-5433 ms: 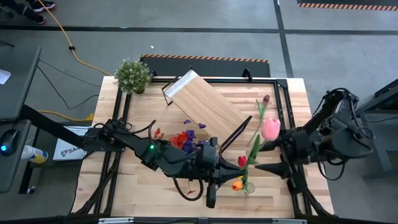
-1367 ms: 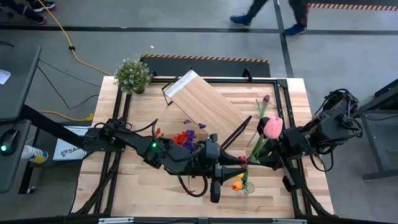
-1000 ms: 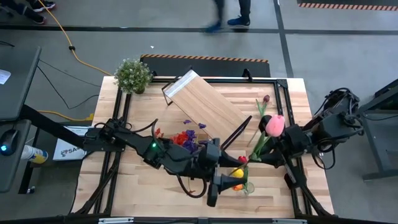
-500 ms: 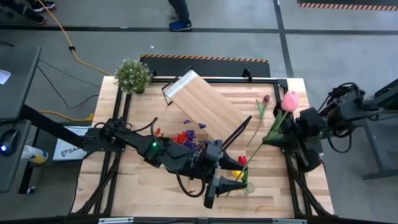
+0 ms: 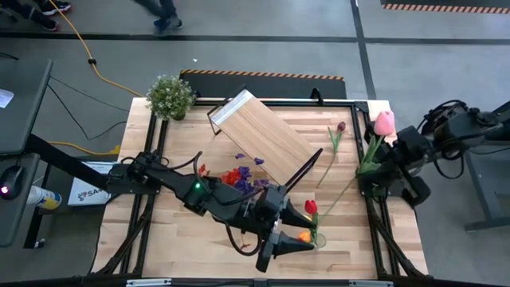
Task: Pick and place flowers into a vace then onto a shelf
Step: Put the pink tulip into the right transparent vase
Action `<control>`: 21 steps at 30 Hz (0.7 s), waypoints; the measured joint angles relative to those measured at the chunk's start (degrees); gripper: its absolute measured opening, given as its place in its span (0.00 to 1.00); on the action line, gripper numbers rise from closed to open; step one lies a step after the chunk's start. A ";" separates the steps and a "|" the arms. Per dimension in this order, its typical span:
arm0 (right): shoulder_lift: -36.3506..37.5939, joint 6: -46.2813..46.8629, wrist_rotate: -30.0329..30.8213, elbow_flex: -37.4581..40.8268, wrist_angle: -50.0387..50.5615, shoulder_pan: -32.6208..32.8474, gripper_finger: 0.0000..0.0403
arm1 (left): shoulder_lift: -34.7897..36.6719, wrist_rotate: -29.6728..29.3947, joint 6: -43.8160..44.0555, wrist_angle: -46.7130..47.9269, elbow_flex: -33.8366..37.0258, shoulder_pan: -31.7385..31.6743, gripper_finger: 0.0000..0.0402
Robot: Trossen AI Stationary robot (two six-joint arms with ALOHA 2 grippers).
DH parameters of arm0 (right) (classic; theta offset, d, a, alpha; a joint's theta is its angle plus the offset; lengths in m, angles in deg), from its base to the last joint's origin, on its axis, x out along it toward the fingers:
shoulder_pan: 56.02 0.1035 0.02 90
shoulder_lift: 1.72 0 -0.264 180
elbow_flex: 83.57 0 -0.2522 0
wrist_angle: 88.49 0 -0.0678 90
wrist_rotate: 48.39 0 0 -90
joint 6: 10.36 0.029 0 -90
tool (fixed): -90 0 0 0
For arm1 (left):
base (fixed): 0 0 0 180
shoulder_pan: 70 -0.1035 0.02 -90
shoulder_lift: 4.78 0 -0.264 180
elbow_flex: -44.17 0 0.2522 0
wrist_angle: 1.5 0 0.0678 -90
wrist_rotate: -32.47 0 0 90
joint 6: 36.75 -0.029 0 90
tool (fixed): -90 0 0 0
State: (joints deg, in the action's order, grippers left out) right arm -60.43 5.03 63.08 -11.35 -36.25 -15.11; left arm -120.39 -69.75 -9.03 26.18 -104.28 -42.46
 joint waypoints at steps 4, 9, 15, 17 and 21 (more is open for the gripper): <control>1.16 2.27 -2.58 0.00 4.95 0.00 0.00 | 0.00 0.12 0.03 -0.14 -0.04 0.28 0.66; 1.51 2.65 -6.91 0.00 7.49 0.00 0.00 | 0.00 0.10 0.82 -0.07 -0.04 0.34 0.66; 1.25 3.44 -13.64 0.00 8.56 0.00 0.00 | 0.00 -0.10 1.30 -0.05 -0.04 0.34 0.66; 1.21 4.91 -14.75 0.00 9.76 0.00 0.00 | 0.00 -0.23 1.32 -0.01 -0.04 0.34 0.66; 0.65 6.85 -16.02 0.00 11.97 0.00 0.00 | 0.00 -0.34 1.52 0.55 -0.04 0.34 0.66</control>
State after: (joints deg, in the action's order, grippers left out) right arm -59.78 11.89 47.06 -11.35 -24.27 -15.11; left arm -120.39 -70.09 -7.51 26.73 -104.32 -42.12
